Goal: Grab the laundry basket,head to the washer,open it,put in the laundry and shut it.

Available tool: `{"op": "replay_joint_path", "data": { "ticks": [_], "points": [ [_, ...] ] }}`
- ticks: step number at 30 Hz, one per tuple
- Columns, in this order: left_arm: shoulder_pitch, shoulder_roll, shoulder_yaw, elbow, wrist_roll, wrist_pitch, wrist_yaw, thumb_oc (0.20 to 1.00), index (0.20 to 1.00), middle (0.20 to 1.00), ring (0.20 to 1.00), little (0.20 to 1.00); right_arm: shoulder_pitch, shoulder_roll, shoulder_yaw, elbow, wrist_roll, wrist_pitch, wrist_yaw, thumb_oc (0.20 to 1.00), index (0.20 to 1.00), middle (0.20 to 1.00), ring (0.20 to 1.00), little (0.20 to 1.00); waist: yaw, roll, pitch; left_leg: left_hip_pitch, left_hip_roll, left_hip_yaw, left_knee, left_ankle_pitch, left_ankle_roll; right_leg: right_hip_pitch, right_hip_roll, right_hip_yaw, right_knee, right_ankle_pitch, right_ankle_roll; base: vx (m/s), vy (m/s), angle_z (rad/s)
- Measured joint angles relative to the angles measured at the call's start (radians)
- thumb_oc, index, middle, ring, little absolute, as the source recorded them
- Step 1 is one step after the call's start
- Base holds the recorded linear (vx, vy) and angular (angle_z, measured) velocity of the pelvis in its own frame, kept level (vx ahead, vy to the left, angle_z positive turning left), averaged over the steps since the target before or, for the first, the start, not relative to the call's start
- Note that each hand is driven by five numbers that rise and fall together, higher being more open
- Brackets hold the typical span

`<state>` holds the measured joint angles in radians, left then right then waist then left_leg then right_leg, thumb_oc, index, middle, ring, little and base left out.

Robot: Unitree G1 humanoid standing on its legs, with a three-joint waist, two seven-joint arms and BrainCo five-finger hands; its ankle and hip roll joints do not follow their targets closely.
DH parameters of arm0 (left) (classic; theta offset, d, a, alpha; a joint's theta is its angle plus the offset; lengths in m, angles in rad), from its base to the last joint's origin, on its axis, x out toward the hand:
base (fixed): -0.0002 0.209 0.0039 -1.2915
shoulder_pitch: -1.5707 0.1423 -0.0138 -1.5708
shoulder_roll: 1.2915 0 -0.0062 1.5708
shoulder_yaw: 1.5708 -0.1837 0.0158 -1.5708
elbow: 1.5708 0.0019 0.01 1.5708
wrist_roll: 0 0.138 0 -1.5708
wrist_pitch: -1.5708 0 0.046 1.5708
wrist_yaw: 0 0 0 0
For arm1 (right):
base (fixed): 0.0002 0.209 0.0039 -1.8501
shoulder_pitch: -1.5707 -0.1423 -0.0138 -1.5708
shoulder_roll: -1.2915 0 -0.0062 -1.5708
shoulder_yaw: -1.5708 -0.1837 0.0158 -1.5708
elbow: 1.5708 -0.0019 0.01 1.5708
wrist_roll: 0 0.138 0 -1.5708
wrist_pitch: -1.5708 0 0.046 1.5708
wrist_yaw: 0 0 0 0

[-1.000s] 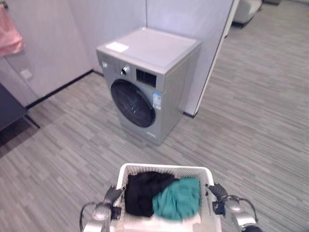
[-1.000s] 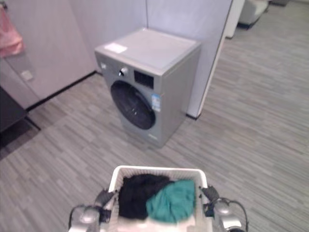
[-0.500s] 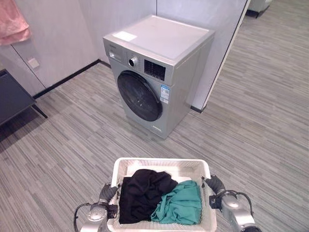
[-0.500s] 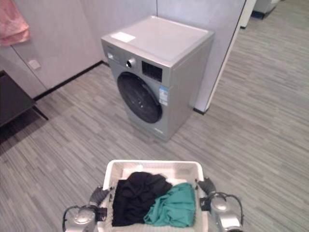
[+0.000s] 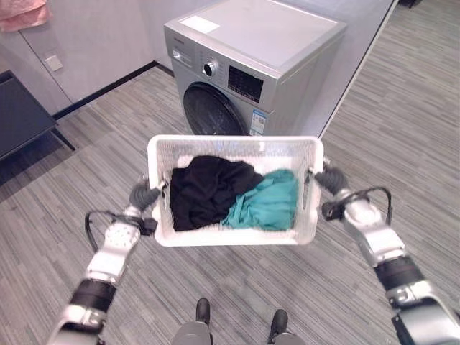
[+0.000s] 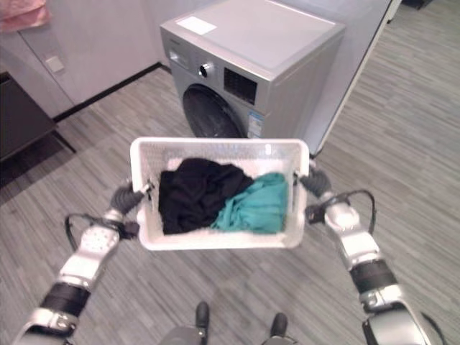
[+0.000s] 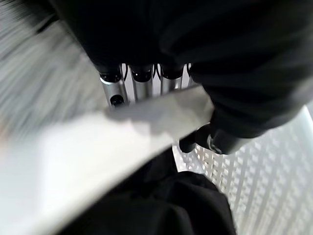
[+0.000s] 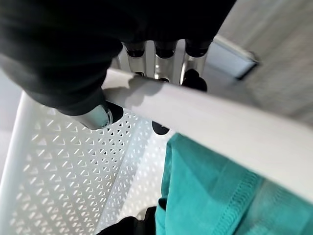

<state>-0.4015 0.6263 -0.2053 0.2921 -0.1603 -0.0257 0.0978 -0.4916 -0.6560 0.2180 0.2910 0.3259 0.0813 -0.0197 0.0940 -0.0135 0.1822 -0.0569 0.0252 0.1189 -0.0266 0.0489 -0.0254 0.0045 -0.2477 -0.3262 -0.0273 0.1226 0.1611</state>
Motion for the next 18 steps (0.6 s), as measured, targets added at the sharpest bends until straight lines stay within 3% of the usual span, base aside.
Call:
{"op": "replay_joint_path", "data": {
  "ticks": [3, 4, 5, 6, 7, 8, 9, 11, 13, 14, 15, 16, 17, 18],
  "points": [
    [-0.08, 0.015, -0.055, 0.027, 0.012, -0.003, 0.006, 0.2, 0.2, 0.2, 0.2, 0.2, -0.011, -0.049, -0.008, -0.015, 0.015, 0.001, -0.009, 0.2, 0.2, 0.2, 0.2, 0.2, -0.027, 0.032, 0.023, 0.024, -0.009, -0.03, 0.028, -0.004, 0.018, -0.009, -0.041, -0.017, 0.158, -0.044, -0.005, 0.17, 0.156, 0.57],
    [-0.117, 0.024, -0.07, 0.026, 0.011, -0.002, 0.008, 0.2, 0.2, 0.2, 0.2, 0.2, -0.032, -0.094, 0.001, -0.022, 0.019, 0.001, -0.012, 0.2, 0.2, 0.2, 0.2, 0.2, -0.034, 0.05, 0.054, 0.068, -0.035, -0.044, 0.028, -0.028, 0.056, -0.088, -0.09, 0.03, 0.405, -0.062, -0.006, 0.31, 0.111, 0.55],
    [-0.152, 0.035, -0.091, 0.025, 0.01, -0.002, 0.008, 0.2, 0.2, 0.2, 0.2, 0.2, -0.024, -0.132, -0.004, -0.045, 0.024, 0.0, -0.014, 0.2, 0.2, 0.2, 0.2, 0.2, -0.054, 0.057, 0.065, 0.073, -0.044, -0.085, 0.026, -0.029, 0.068, -0.18, -0.067, 0.125, 0.551, -0.156, 0.011, 0.25, 0.056, 0.56],
    [-0.164, 0.037, -0.094, 0.024, 0.01, -0.002, 0.008, 0.2, 0.2, 0.2, 0.2, 0.2, -0.019, -0.147, -0.004, -0.053, 0.023, -0.003, -0.016, 0.2, 0.2, 0.2, 0.2, 0.2, -0.067, 0.061, 0.069, 0.07, -0.041, -0.101, 0.025, -0.027, 0.07, -0.195, -0.028, 0.168, 0.563, -0.188, 0.02, 0.2, 0.023, 0.88],
    [-0.202, 0.04, -0.095, 0.027, 0.007, -0.005, 0.01, 0.2, 0.2, 0.2, 0.2, 0.2, -0.018, -0.186, -0.001, -0.062, 0.023, -0.004, -0.013, 0.2, 0.2, 0.2, 0.2, 0.2, -0.091, 0.064, 0.083, 0.072, -0.036, -0.149, 0.023, -0.027, 0.091, -0.221, 0.071, 0.248, 0.537, -0.237, 0.013, 0.29, 0.036, 1.29],
    [-0.271, 0.046, -0.11, 0.039, 0.0, -0.02, 0.013, 0.2, 0.2, 0.2, 0.2, 0.2, -0.008, -0.232, -0.004, -0.08, 0.034, -0.004, -0.01, 0.2, 0.2, 0.2, 0.2, 0.2, -0.128, 0.032, 0.103, 0.071, -0.065, -0.203, 0.031, -0.032, 0.106, -0.271, 0.194, 0.342, 0.451, -0.267, -0.022, 0.39, 0.034, 1.57],
    [-0.31, 0.046, -0.134, 0.059, -0.003, -0.023, 0.017, 0.2, 0.2, 0.2, 0.2, 0.2, 0.01, -0.246, -0.015, -0.095, 0.049, -0.004, -0.017, 0.2, 0.2, 0.2, 0.2, 0.2, -0.148, 0.023, 0.114, 0.066, -0.081, -0.236, 0.051, -0.048, 0.129, -0.279, 0.262, 0.45, 0.394, -0.263, -0.027, 0.28, 0.02, 1.55],
    [-0.391, 0.041, -0.207, 0.103, -0.026, -0.02, 0.017, 0.2, 0.2, 0.2, 0.2, 0.2, 0.054, -0.286, -0.065, -0.118, 0.055, 0.002, -0.02, 0.2, 0.2, 0.2, 0.2, 0.2, -0.186, 0.006, 0.117, 0.066, -0.124, -0.297, 0.068, -0.058, 0.139, -0.318, 0.3, 0.545, 0.262, -0.224, -0.032, 0.35, 0.011, 1.38],
    [-0.396, 0.034, -0.22, 0.112, -0.028, -0.021, 0.016, 0.2, 0.2, 0.2, 0.2, 0.2, 0.058, -0.299, -0.073, -0.12, 0.063, 0.002, -0.019, 0.2, 0.2, 0.2, 0.2, 0.2, -0.183, 0.005, 0.116, 0.1, -0.128, -0.304, 0.05, -0.081, 0.107, -0.343, 0.278, 0.448, 0.239, -0.198, -0.033, 0.35, 0.012, 0.78],
    [-0.401, 0.039, -0.242, 0.112, -0.028, -0.015, 0.015, 0.2, 0.2, 0.2, 0.2, 0.2, 0.075, -0.307, -0.078, -0.121, 0.065, 0.002, -0.014, 0.2, 0.2, 0.2, 0.2, 0.2, -0.18, -0.03, 0.096, 0.133, -0.159, -0.304, 0.045, -0.1, 0.082, -0.318, 0.223, 0.359, 0.211, -0.222, 0.0, 0.37, 0.011, 0.6],
    [-0.402, 0.034, -0.237, 0.106, -0.029, -0.016, 0.015, 0.2, 0.2, 0.2, 0.2, 0.2, 0.062, -0.312, -0.081, -0.105, 0.068, -0.002, -0.013, 0.2, 0.2, 0.2, 0.2, 0.2, -0.181, -0.034, 0.098, 0.112, -0.183, -0.292, 0.156, -0.163, 0.043, -0.325, 0.184, 0.27, 0.231, -0.16, 0.01, 0.4, 0.009, 0.41],
    [-0.402, 0.031, -0.241, 0.104, -0.03, -0.014, 0.016, 0.2, 0.2, 0.2, 0.2, 0.2, 0.049, -0.314, -0.081, -0.098, 0.07, 0.0, -0.008, 0.2, 0.2, 0.2, 0.2, 0.2, -0.173, -0.023, 0.098, 0.095, -0.186, -0.236, 0.249, -0.212, 0.052, -0.326, 0.144, 0.172, 0.254, -0.156, 0.014, 0.46, -0.059, -0.32],
    [-0.398, 0.039, -0.239, 0.105, -0.031, -0.013, 0.011, 0.2, 0.2, 0.2, 0.2, 0.2, 0.028, -0.32, -0.077, -0.096, 0.071, 0.0, -0.001, 0.2, 0.2, 0.2, 0.2, 0.2, -0.142, 0.031, 0.085, 0.146, -0.161, -0.184, 0.259, -0.284, 0.115, -0.327, 0.13, 0.02, 0.335, -0.158, -0.009, 0.46, -0.079, -0.66],
    [-0.403, 0.056, -0.237, 0.101, -0.036, -0.008, 0.005, 0.2, 0.2, 0.2, 0.2, 0.2, 0.011, -0.311, -0.057, -0.087, 0.071, 0.001, 0.0, 0.2, 0.2, 0.2, 0.2, 0.2, -0.132, 0.04, 0.078, 0.212, -0.129, -0.156, 0.197, -0.315, 0.111, -0.342, 0.108, -0.064, 0.449, -0.213, -0.066, 0.44, -0.087, -0.77]
  ]
}}
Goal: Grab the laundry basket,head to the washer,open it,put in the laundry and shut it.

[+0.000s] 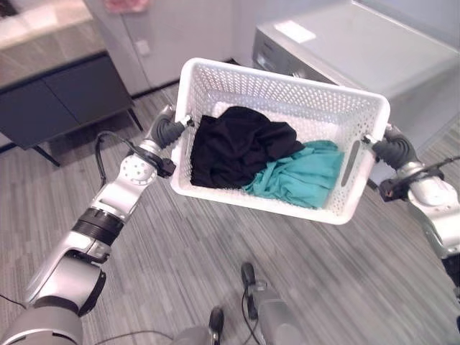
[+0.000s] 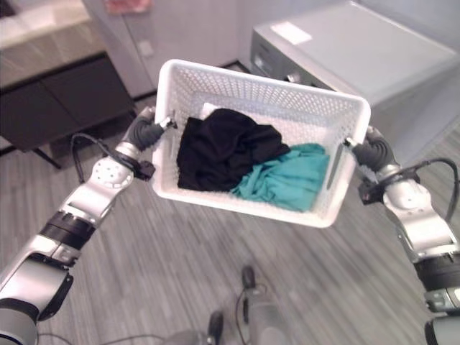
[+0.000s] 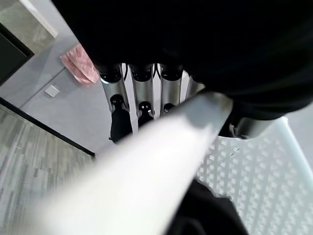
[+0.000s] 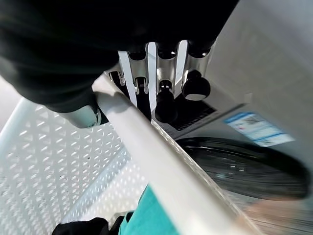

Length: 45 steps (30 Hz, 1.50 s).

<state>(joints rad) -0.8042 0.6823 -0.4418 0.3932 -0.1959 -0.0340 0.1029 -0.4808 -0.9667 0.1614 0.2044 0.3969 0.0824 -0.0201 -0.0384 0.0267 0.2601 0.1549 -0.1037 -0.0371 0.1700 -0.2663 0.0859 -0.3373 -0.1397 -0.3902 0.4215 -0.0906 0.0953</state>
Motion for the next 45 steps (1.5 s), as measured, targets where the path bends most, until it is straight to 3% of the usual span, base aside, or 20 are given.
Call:
{"op": "replay_joint_path", "data": {
  "ticks": [2, 3, 5, 7, 10, 11, 13, 14, 15, 16, 18, 20, 23, 27, 28, 32, 40, 41, 42, 45],
  "points": [
    [-0.003, 0.029, -0.001, -0.001, -0.025, -0.001, -0.005, 0.2, 0.2, 0.2, 0.2, 0.2, 0.002, -0.021, 0.01, -0.024, 0.0, 0.007, 0.01, 0.2, 0.2, 0.2, 0.2, 0.2, -0.015, -0.008, -0.023, 0.089, 0.043, 0.022, -0.007, -0.041, -0.075, 0.081, -0.005, -0.108, 0.027, -0.046, -0.121, 0.43, -0.069, -0.18],
    [-0.037, 0.007, -0.006, 0.053, -0.041, -0.013, -0.014, 0.2, 0.2, 0.2, 0.2, 0.2, 0.002, -0.031, -0.004, -0.016, 0.002, 0.002, 0.007, 0.2, 0.2, 0.2, 0.2, 0.2, -0.071, -0.023, -0.038, 0.047, 0.084, 0.053, 0.158, -0.041, -0.214, 0.136, 0.013, -0.118, 0.014, -0.097, -0.128, 0.54, -0.132, 0.41],
    [-0.059, -0.024, -0.008, 0.089, -0.074, -0.016, -0.019, 0.2, 0.2, 0.2, 0.2, 0.2, -0.02, -0.053, -0.005, -0.015, 0.002, 0.001, 0.001, 0.2, 0.2, 0.2, 0.2, 0.2, -0.104, -0.021, -0.05, -0.122, 0.176, 0.196, 0.596, 0.082, -0.349, 0.23, 0.072, -0.111, -0.039, -0.104, -0.193, 0.36, -0.156, -0.04],
    [-0.067, 0.003, -0.008, 0.083, -0.087, -0.03, -0.019, 0.2, 0.2, 0.2, 0.2, 0.2, -0.034, -0.055, -0.006, -0.041, 0.002, 0.0, -0.014, 0.2, 0.2, 0.2, 0.2, 0.2, -0.087, 0.01, -0.082, -0.289, 0.272, 0.188, 0.996, 0.243, -0.304, 0.273, 0.163, -0.009, -0.022, -0.165, -0.272, 0.39, -0.141, -1.39],
    [-0.078, 0.029, -0.016, 0.093, -0.108, -0.036, -0.021, 0.2, 0.2, 0.2, 0.2, 0.2, 0.055, -0.053, -0.046, -0.139, 0.002, 0.0, -0.035, 0.2, 0.2, 0.2, 0.2, 0.2, -0.087, -0.088, -0.082, -0.444, 0.321, 0.227, 1.037, 0.225, -0.254, 0.363, 0.135, 0.06, -0.09, -0.165, -0.243, 0.22, 0.043, -0.89],
    [-0.082, 0.022, -0.047, 0.098, -0.11, -0.032, -0.023, 0.2, 0.2, 0.2, 0.2, 0.2, 0.076, -0.05, -0.053, -0.127, 0.001, 0.0, -0.042, 0.2, 0.2, 0.2, 0.2, 0.2, -0.091, -0.161, -0.062, -0.447, 0.304, 0.266, 0.851, 0.233, -0.182, 0.424, 0.045, 0.061, -0.045, -0.176, -0.163, 0.25, 0.257, -0.62],
    [-0.09, 0.011, -0.09, 0.088, -0.112, -0.03, -0.032, 0.2, 0.2, 0.2, 0.2, 0.2, 0.147, -0.05, -0.123, -0.135, -0.006, -0.006, -0.04, 0.2, 0.2, 0.2, 0.2, 0.2, -0.09, -0.149, -0.048, -0.389, 0.256, 0.23, 0.408, 0.278, -0.063, 0.37, 0.032, 0.142, 0.171, -0.134, -0.074, 0.23, 0.314, -0.66],
    [-0.129, 0.02, -0.084, 0.086, -0.116, -0.04, -0.033, 0.2, 0.2, 0.2, 0.2, 0.2, 0.149, -0.103, -0.148, -0.155, -0.014, -0.018, -0.033, 0.2, 0.2, 0.2, 0.2, 0.2, -0.083, -0.009, -0.048, -0.375, 0.351, 0.152, 0.101, 0.557, 0.003, 0.16, 0.073, 0.203, 0.45, -0.185, -0.101, 0.31, 0.281, -1.35],
    [-0.156, 0.047, -0.081, 0.097, -0.114, -0.049, -0.043, 0.2, 0.2, 0.2, 0.2, 0.2, 0.152, -0.118, -0.155, -0.18, -0.023, -0.028, -0.034, 0.2, 0.2, 0.2, 0.2, 0.2, -0.069, 0.016, -0.056, -0.357, 0.381, 0.112, 0.033, 0.644, 0.043, 0.104, 0.085, 0.227, 0.349, -0.25, -0.101, 0.31, 0.232, -1.27],
    [-0.174, 0.086, -0.078, 0.103, -0.126, -0.053, -0.047, 0.2, 0.2, 0.2, 0.2, 0.2, 0.153, -0.077, -0.13, -0.192, -0.038, -0.045, -0.043, 0.2, 0.2, 0.2, 0.2, 0.2, -0.09, -0.084, -0.065, -0.383, 0.306, -0.014, 0.13, 0.556, -0.127, 0.116, 0.012, 0.284, 0.16, -0.121, -0.114, 0.28, 0.206, -0.95],
    [-0.176, 0.092, -0.126, 0.111, -0.152, -0.021, -0.049, 0.2, 0.2, 0.2, 0.2, 0.2, 0.113, -0.072, -0.056, -0.126, -0.053, -0.042, -0.035, 0.2, 0.2, 0.2, 0.2, 0.2, -0.055, -0.082, -0.093, -0.357, 0.319, -0.145, -0.005, 0.435, -0.239, 0.18, 0.067, 0.299, 0.031, -0.059, -0.108, 0.23, 0.175, -0.82],
    [-0.183, 0.093, -0.14, 0.155, -0.16, -0.018, -0.047, 0.2, 0.2, 0.2, 0.2, 0.2, 0.027, -0.043, 0.019, -0.067, -0.051, -0.049, -0.034, 0.2, 0.2, 0.2, 0.2, 0.2, -0.052, -0.065, -0.092, -0.327, 0.324, -0.293, -0.102, 0.41, -0.252, 0.263, 0.108, 0.309, -0.039, -0.058, -0.118, 0.22, 0.244, -0.51],
    [-0.19, 0.096, -0.156, 0.193, -0.159, -0.054, -0.025, 0.2, 0.2, 0.2, 0.2, 0.2, -0.124, 0.004, 0.143, 0.077, -0.031, -0.057, -0.044, 0.2, 0.2, 0.2, 0.2, 0.2, -0.018, -0.052, -0.114, -0.348, 0.253, -0.336, -0.075, 0.349, -0.235, 0.297, 0.122, 0.335, -0.058, -0.09, -0.122, 0.24, 0.331, -0.41],
    [-0.236, 0.103, -0.159, 0.277, -0.159, -0.051, 0.0, 0.2, 0.2, 0.2, 0.2, 0.2, -0.211, 0.066, 0.222, 0.131, -0.004, -0.042, -0.04, 0.2, 0.2, 0.2, 0.2, 0.2, 0.025, -0.026, -0.138, -0.356, 0.227, -0.199, 0.084, 0.276, -0.138, 0.328, 0.09, 0.372, -0.119, -0.078, -0.061, 0.31, 0.484, -0.48],
    [-0.235, 0.115, -0.162, 0.293, -0.158, -0.061, 0.004, 0.2, 0.2, 0.2, 0.2, 0.2, -0.217, 0.085, 0.219, 0.128, -0.008, -0.042, -0.042, 0.2, 0.2, 0.2, 0.2, 0.2, 0.038, -0.017, -0.148, -0.329, 0.199, -0.19, 0.058, 0.281, -0.205, 0.322, 0.044, 0.392, -0.107, -0.093, -0.015, 0.2, 0.413, -0.26],
    [-0.253, 0.158, -0.173, 0.32, -0.157, -0.049, 0.006, 0.2, 0.2, 0.2, 0.2, 0.2, -0.344, 0.142, 0.301, 0.203, -0.028, -0.015, -0.04, 0.2, 0.2, 0.2, 0.2, 0.2, 0.097, -0.045, -0.154, -0.278, 0.07, -0.054, 0.038, 0.272, -0.117, 0.324, -0.114, 0.433, -0.101, -0.044, 0.052, 0.11, 0.313, -0.48],
    [-0.33, 0.326, -0.239, 0.374, -0.157, -0.047, 0.0, 0.2, 0.2, 0.2, 0.2, 0.2, -0.553, 0.317, 0.407, 0.397, -0.053, 0.007, 0.003, 0.2, 0.2, 0.2, 0.2, 0.2, 0.217, -0.039, -0.142, -0.195, 0.128, 0.215, -0.047, 0.268, -0.083, 0.382, -0.27, -0.222, -0.174, 0.009, 0.05, 0.04, 0.089, -0.75],
    [-0.332, 0.335, -0.238, 0.369, -0.156, -0.048, -0.001, 0.2, 0.2, 0.2, 0.2, 0.2, -0.559, 0.323, 0.412, 0.404, -0.058, 0.01, 0.01, 0.2, 0.2, 0.2, 0.2, 0.2, 0.228, -0.04, -0.142, -0.19, 0.133, 0.217, -0.054, 0.257, -0.097, 0.39, -0.25, -0.219, -0.206, 0.044, 0.074, 0.09, 0.009, -1.0],
    [-0.353, 0.335, -0.239, 0.377, -0.155, -0.05, -0.001, 0.2, 0.2, 0.2, 0.2, 0.2, -0.562, 0.318, 0.418, 0.41, -0.057, 0.008, 0.02, 0.2, 0.2, 0.2, 0.2, 0.2, 0.185, -0.063, -0.145, -0.202, 0.138, 0.206, -0.055, 0.263, -0.105, 0.406, -0.196, -0.036, -0.262, 0.066, 0.09, 0.11, 0.009, -0.25],
    [-0.353, 0.323, -0.281, 0.368, -0.15, -0.051, -0.004, 0.2, 0.2, 0.2, 0.2, 0.2, -0.596, 0.311, 0.428, 0.471, -0.057, 0.009, 0.023, 0.2, 0.2, 0.2, 0.2, 0.2, 0.168, -0.061, -0.155, -0.189, 0.166, 0.23, -0.082, 0.29, -0.121, 0.432, -0.149, -0.003, -0.347, 0.1, 0.086, 0.09, 0.038, -0.26]
  ]
}}
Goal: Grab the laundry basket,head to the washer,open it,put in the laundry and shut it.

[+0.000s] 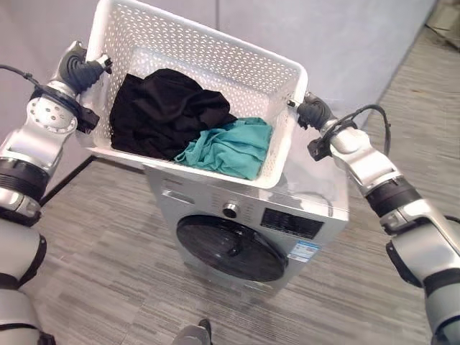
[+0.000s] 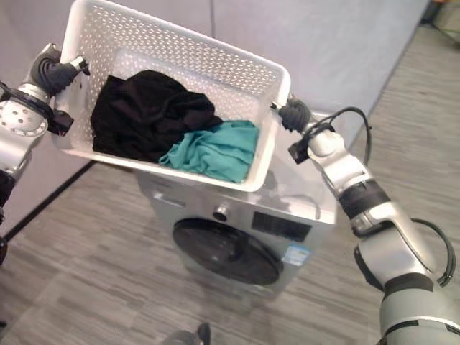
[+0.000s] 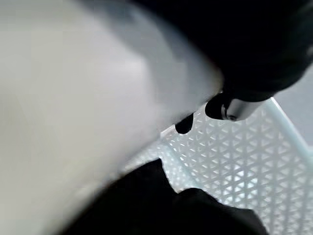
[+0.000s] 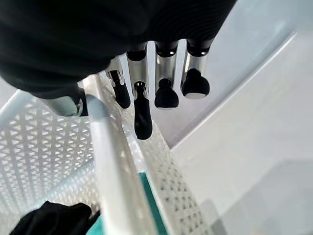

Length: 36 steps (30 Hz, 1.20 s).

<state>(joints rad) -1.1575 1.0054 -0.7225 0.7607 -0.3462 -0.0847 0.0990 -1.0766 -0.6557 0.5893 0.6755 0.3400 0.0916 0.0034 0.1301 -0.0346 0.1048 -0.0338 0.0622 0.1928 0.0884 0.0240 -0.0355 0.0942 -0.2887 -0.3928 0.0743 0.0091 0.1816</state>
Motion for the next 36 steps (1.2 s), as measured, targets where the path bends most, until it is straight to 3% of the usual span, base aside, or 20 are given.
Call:
{"op": "replay_joint_path", "data": {
  "ticks": [5, 7, 10, 11, 12, 14, 17, 21, 26, 36],
  "points": [
    [-0.002, -0.035, -0.01, 0.002, 0.002, -0.002, -0.001, 0.2, 0.2, 0.2, 0.2, 0.2, -0.032, -0.047, 0.003, 0.031, 0.0, -0.001, 0.005, 0.2, 0.2, 0.2, 0.2, 0.2, -0.065, 0.007, -0.003, 0.001, -0.003, -0.012, -0.04, 0.021, -0.005, -0.013, 0.006, -0.004, -0.007, 0.0, -0.007, 0.09, 0.168, 0.0],
    [0.0, -0.076, -0.01, -0.016, 0.002, -0.001, -0.002, 0.2, 0.2, 0.2, 0.2, 0.2, -0.035, -0.094, 0.003, 0.045, 0.0, -0.004, 0.012, 0.2, 0.2, 0.2, 0.2, 0.2, -0.074, 0.025, -0.012, -0.001, -0.048, -0.02, -0.046, 0.009, 0.015, -0.03, -0.035, -0.001, 0.043, -0.01, -0.002, 0.08, 0.324, 0.19],
    [0.003, -0.131, -0.011, -0.006, 0.003, 0.001, -0.004, 0.2, 0.2, 0.2, 0.2, 0.2, -0.035, -0.132, 0.019, 0.059, 0.001, -0.007, 0.015, 0.2, 0.2, 0.2, 0.2, 0.2, -0.096, 0.062, -0.017, 0.003, -0.087, -0.043, -0.036, -0.001, 0.056, -0.085, -0.094, 0.074, 0.184, -0.012, -0.006, 0.05, 0.18, 0.32],
    [0.002, -0.131, -0.017, -0.004, 0.003, 0.001, -0.006, 0.2, 0.2, 0.2, 0.2, 0.2, -0.04, -0.13, 0.02, 0.071, 0.001, -0.008, 0.017, 0.2, 0.2, 0.2, 0.2, 0.2, -0.091, 0.062, -0.017, 0.01, -0.096, -0.036, -0.039, -0.003, 0.058, -0.094, -0.11, 0.076, 0.204, -0.012, -0.005, 0.07, 0.042, -0.14],
    [0.002, -0.131, -0.022, 0.003, 0.003, 0.003, -0.008, 0.2, 0.2, 0.2, 0.2, 0.2, -0.051, -0.119, 0.022, 0.089, 0.001, -0.009, 0.022, 0.2, 0.2, 0.2, 0.2, 0.2, -0.07, 0.061, -0.018, 0.018, -0.102, -0.017, -0.035, -0.005, 0.061, -0.081, -0.129, 0.01, 0.181, -0.002, -0.004, 0.07, 0.005, -0.26],
    [0.0, -0.131, -0.031, 0.019, 0.003, 0.001, -0.009, 0.2, 0.2, 0.2, 0.2, 0.2, -0.062, -0.108, 0.022, 0.107, 0.0, -0.01, 0.028, 0.2, 0.2, 0.2, 0.2, 0.2, -0.064, 0.06, -0.018, 0.017, -0.105, -0.021, -0.037, -0.005, 0.061, -0.04, -0.124, -0.038, 0.108, 0.024, 0.004, 0.06, 0.004, -0.07],
    [-0.012, -0.133, -0.047, 0.068, 0.003, 0.001, -0.03, 0.2, 0.2, 0.2, 0.2, 0.2, -0.115, -0.06, 0.037, 0.19, -0.001, -0.009, 0.052, 0.2, 0.2, 0.2, 0.2, 0.2, -0.035, 0.05, -0.016, 0.011, -0.1, -0.018, -0.039, -0.005, 0.059, -0.006, -0.095, -0.037, 0.019, 0.041, 0.024, 0.04, 0.012, -0.01],
    [-0.062, -0.149, -0.096, 0.121, 0.003, 0.001, -0.05, 0.2, 0.2, 0.2, 0.2, 0.2, -0.198, -0.042, 0.123, 0.316, -0.017, -0.009, 0.101, 0.2, 0.2, 0.2, 0.2, 0.2, -0.006, 0.024, -0.022, 0.01, -0.086, -0.018, -0.059, 0.004, 0.04, 0.009, -0.068, -0.056, -0.033, 0.04, 0.026, 0.02, 0.0, -0.02],
    [-0.14, -0.18, -0.159, 0.16, 0.005, 0.001, -0.057, 0.2, 0.2, 0.2, 0.2, 0.2, -0.276, -0.052, 0.191, 0.418, -0.042, -0.006, 0.152, 0.2, 0.2, 0.2, 0.2, 0.2, -0.028, -0.025, -0.038, -0.035, -0.077, -0.026, -0.054, 0.013, 0.033, -0.025, -0.059, -0.061, -0.033, 0.042, 0.023, 0.01, -0.002, 0.04],
    [-0.143, -0.226, -0.168, 0.167, 0.027, 0.001, -0.069, 0.2, 0.2, 0.2, 0.2, 0.2, -0.315, -0.077, 0.198, 0.469, -0.081, -0.006, 0.157, 0.2, 0.2, 0.2, 0.2, 0.2, -0.047, -0.029, -0.038, -0.047, -0.081, -0.029, -0.06, 0.016, 0.037, -0.032, -0.06, -0.08, -0.043, 0.044, 0.022, 0.01, 0.005, 0.01]
  ]
}}
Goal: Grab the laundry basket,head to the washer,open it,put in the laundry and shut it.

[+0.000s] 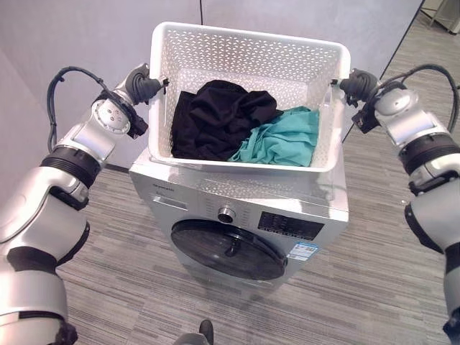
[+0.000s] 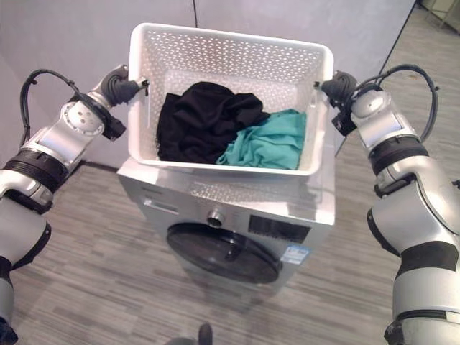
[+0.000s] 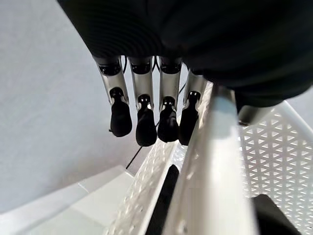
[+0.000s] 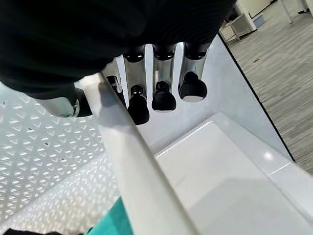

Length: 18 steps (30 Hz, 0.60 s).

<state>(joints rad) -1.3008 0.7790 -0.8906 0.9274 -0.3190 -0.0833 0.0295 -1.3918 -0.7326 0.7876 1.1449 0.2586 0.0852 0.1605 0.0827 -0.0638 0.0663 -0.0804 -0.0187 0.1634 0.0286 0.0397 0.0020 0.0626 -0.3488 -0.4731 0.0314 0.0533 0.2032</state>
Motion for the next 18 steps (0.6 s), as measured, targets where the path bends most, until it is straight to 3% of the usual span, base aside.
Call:
{"op": "replay_joint_path", "data": {
  "ticks": [8, 9, 10, 11, 12, 14, 18],
  "points": [
    [-0.012, -0.047, 0.0, 0.056, 0.014, 0.001, -0.013, 0.2, 0.2, 0.2, 0.2, 0.2, -0.002, 0.0, -0.011, 0.022, -0.039, 0.0, 0.009, 0.2, 0.2, 0.2, 0.2, 0.2, -0.009, 0.001, 0.0, 0.006, 0.001, 0.013, -0.005, 0.0, 0.0, 0.002, 0.001, 0.003, -0.018, 0.004, -0.001, 0.01, -0.002, -0.04],
    [-0.012, -0.048, -0.001, 0.057, 0.015, 0.001, -0.015, 0.376, 0.376, 0.376, 0.376, 0.376, -0.002, 0.0, -0.011, 0.024, -0.039, 0.0, 0.015, 0.2, 0.2, 0.2, 0.2, 0.2, -0.012, 0.001, 0.0, 0.008, 0.001, 0.014, -0.005, 0.0, 0.0, 0.003, 0.001, 0.003, -0.019, 0.004, -0.001, 0.0, 0.0, 0.0],
    [-0.015, -0.051, -0.001, 0.06, 0.015, 0.001, -0.015, 0.489, 0.489, 0.489, 0.489, 0.489, -0.002, -0.001, -0.011, 0.031, -0.041, 0.0, 0.019, 0.244, 0.244, 0.244, 0.244, 0.244, -0.017, 0.001, 0.0, 0.009, 0.002, 0.013, -0.005, -0.001, -0.001, 0.005, 0.002, 0.004, -0.02, 0.004, -0.001, 0.05, -0.011, 0.0],
    [-0.027, -0.056, 0.0, 0.07, 0.015, 0.0, -0.015, 1.0, 1.0, 1.0, 1.0, 1.0, -0.002, -0.002, -0.011, 0.051, -0.046, 0.0, 0.022, 0.752, 0.752, 0.752, 0.752, 0.752, -0.019, 0.001, 0.0, 0.009, 0.002, 0.013, -0.005, -0.002, -0.002, 0.008, 0.003, 0.006, -0.025, 0.008, -0.001, -0.05, 0.023, -0.01],
    [-0.035, -0.059, 0.0, 0.075, 0.016, 0.001, -0.015, 1.0, 1.0, 1.0, 1.0, 1.0, -0.001, -0.008, -0.01, 0.052, -0.052, 0.0, 0.022, 1.0, 1.0, 1.0, 1.0, 1.0, -0.017, 0.001, 0.0, 0.009, 0.002, 0.015, -0.005, -0.002, -0.002, 0.006, 0.002, 0.005, -0.023, 0.009, -0.002, 0.05, -0.005, -0.02],
    [-0.047, -0.07, 0.008, 0.108, 0.016, 0.005, -0.012, 1.0, 1.0, 1.0, 1.0, 1.0, -0.002, -0.018, -0.01, 0.09, -0.083, 0.008, 0.022, 1.0, 1.0, 1.0, 1.0, 1.0, -0.016, 0.003, -0.001, 0.01, 0.0, 0.019, -0.005, -0.002, -0.003, 0.002, 0.004, 0.014, -0.023, 0.011, -0.002, 0.0, 0.013, -0.06],
    [-0.107, -0.044, 0.045, 0.31, 0.025, 0.091, 0.029, 1.0, 1.0, 1.0, 1.0, 1.0, 0.008, -0.071, -0.02, 0.196, -0.125, 0.088, 0.011, 1.0, 1.0, 1.0, 1.0, 1.0, -0.013, 0.004, -0.001, 0.026, -0.001, 0.043, -0.018, 0.0, 0.0, 0.006, 0.004, 0.028, -0.041, 0.027, -0.001, 0.02, 0.005, -0.15]
  ]
}}
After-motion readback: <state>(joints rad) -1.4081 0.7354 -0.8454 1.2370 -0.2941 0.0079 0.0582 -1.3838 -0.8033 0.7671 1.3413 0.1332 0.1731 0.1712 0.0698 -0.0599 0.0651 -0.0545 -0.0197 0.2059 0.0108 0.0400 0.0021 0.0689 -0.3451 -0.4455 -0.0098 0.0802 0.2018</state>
